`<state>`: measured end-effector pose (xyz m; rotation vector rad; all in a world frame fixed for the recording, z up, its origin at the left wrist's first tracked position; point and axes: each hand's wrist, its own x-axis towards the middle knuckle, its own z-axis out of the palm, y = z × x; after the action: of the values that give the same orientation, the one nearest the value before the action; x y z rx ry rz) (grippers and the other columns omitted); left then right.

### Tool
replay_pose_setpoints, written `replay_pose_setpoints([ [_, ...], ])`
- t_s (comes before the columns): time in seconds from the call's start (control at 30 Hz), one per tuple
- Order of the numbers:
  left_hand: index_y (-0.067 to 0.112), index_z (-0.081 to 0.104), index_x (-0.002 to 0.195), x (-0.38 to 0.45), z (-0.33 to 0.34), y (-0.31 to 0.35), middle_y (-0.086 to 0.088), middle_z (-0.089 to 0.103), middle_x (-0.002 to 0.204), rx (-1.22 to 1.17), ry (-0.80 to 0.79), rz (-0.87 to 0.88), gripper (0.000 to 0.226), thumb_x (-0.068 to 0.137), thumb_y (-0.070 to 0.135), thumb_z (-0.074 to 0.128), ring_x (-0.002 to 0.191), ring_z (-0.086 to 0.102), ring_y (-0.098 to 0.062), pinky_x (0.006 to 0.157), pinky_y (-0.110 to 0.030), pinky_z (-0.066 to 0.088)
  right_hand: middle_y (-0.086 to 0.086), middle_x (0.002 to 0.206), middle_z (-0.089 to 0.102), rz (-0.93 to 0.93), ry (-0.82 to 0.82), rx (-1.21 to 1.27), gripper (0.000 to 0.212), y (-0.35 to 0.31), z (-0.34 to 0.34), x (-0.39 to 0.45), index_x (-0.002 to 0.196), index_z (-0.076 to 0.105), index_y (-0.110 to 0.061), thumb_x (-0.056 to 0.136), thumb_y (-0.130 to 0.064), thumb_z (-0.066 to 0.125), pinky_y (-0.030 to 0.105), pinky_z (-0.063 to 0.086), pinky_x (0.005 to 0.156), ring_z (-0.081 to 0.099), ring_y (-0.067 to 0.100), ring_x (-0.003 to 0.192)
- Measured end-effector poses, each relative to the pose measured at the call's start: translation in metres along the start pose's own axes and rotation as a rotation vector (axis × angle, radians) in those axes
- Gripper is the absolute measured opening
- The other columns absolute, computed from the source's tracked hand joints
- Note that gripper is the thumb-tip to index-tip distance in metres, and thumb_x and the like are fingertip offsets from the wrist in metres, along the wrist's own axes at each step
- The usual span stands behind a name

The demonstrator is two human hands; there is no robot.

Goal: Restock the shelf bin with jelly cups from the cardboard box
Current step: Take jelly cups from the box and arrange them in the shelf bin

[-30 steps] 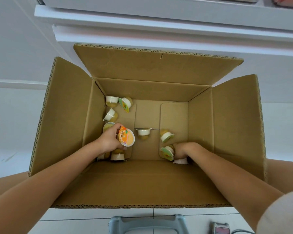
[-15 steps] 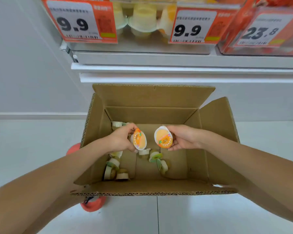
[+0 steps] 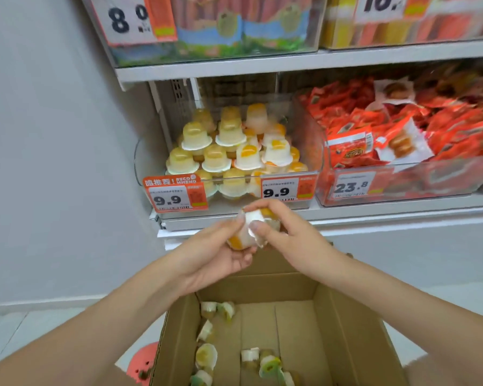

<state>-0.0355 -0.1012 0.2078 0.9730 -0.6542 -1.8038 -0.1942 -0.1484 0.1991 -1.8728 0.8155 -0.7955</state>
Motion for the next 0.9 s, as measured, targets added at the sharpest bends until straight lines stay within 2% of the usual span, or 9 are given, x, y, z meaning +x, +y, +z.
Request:
replay_pose_setpoints([
  [0.13,0.012,0.054,0.116,0.004,0.009,-0.003,-0.014,0.064,0.106,0.032,0.022,0.033,0.041,0.077,0.016,0.064,0.092,0.067,-0.028,0.074,-0.039,0.057,-0.019,0.113,0.058,-0.046,0.000,-0.046,0.023,0.002,-0.008,0.008,0.117,0.054,-0.035,0.095,-0.035,0.047,0.024,0.044,0.089,0.053,0.001,0.101],
  [0.23,0.004,0.049,0.128,0.006,0.009,-0.003,-0.022,0.062,0.121,-0.051,0.030,0.065,0.050,0.080,0.013,0.061,0.108,0.063,-0.037,0.083,-0.049,0.056,-0.016,0.126,0.052,-0.031,-0.104,-0.013,0.031,0.000,-0.009,0.014,0.123,0.047,-0.043,0.095,-0.047,0.034,0.022,0.041,0.098,0.047,0.005,0.120],
  [0.3,-0.004,0.052,0.126,0.006,0.006,0.004,-0.027,0.059,0.124,-0.149,0.043,0.095,0.061,0.072,0.015,0.074,0.108,0.063,-0.037,0.077,-0.038,0.059,-0.008,0.131,0.051,0.019,-0.244,0.108,0.034,-0.008,-0.020,0.020,0.131,0.044,-0.036,0.097,-0.041,0.042,0.017,0.044,0.095,0.049,0.006,0.119],
  [0.37,-0.004,0.064,0.114,0.006,0.005,0.013,-0.026,0.062,0.119,-0.152,0.030,0.102,0.068,0.055,0.021,0.088,0.102,0.066,-0.035,0.073,-0.034,0.059,-0.009,0.134,0.049,-0.025,-0.316,0.046,0.048,-0.015,-0.032,0.026,0.136,0.042,-0.029,0.092,-0.022,0.061,0.019,0.044,0.099,0.051,0.003,0.119],
  [0.47,0.004,0.072,0.093,0.005,0.008,0.019,-0.023,0.069,0.105,-0.067,0.071,0.062,0.037,0.066,0.029,0.073,0.086,0.071,-0.033,0.072,-0.040,0.060,-0.015,0.126,0.055,-0.088,-0.257,-0.003,0.055,-0.019,-0.037,0.034,0.130,0.052,-0.024,0.081,-0.012,0.074,0.027,0.045,0.102,0.054,0.006,0.117],
  [0.6,0.006,0.062,0.111,0.007,0.012,0.024,-0.022,0.069,0.107,-0.124,0.102,0.033,0.050,0.068,0.031,0.066,0.089,0.071,-0.031,0.075,-0.040,0.059,-0.014,0.119,0.058,-0.057,-0.238,-0.027,0.058,-0.021,-0.037,0.040,0.124,0.056,-0.025,0.073,-0.014,0.082,0.032,0.047,0.101,0.057,0.008,0.113],
  [0.73,0.009,0.058,0.119,0.009,0.014,0.035,-0.019,0.069,0.109,-0.073,0.122,0.003,0.058,0.073,0.044,0.064,0.087,0.072,-0.029,0.075,-0.040,0.059,-0.006,0.117,0.062,-0.052,-0.125,-0.044,0.052,-0.028,-0.036,0.049,0.116,0.063,-0.022,0.069,-0.013,0.083,0.027,0.051,0.093,0.060,0.008,0.106],
  [0.83,0.010,0.060,0.117,0.013,0.001,0.048,-0.012,0.070,0.111,0.123,0.217,-0.023,0.062,0.083,0.061,0.052,0.097,0.069,-0.027,0.081,-0.045,0.057,-0.007,0.111,0.065,-0.050,0.205,-0.086,0.048,-0.032,-0.047,0.070,0.111,0.065,-0.024,0.068,-0.021,0.084,0.024,0.052,0.083,0.062,0.010,0.101],
  [0.9,0.013,0.064,0.112,0.016,-0.012,0.054,-0.005,0.072,0.106,0.206,0.395,-0.010,0.053,0.087,0.057,0.052,0.095,0.069,-0.021,0.079,-0.038,0.055,-0.009,0.111,0.060,-0.028,0.411,-0.165,0.054,-0.036,-0.065,0.094,0.117,0.059,-0.024,0.069,-0.031,0.083,0.021,0.048,0.077,0.058,0.008,0.098],
])
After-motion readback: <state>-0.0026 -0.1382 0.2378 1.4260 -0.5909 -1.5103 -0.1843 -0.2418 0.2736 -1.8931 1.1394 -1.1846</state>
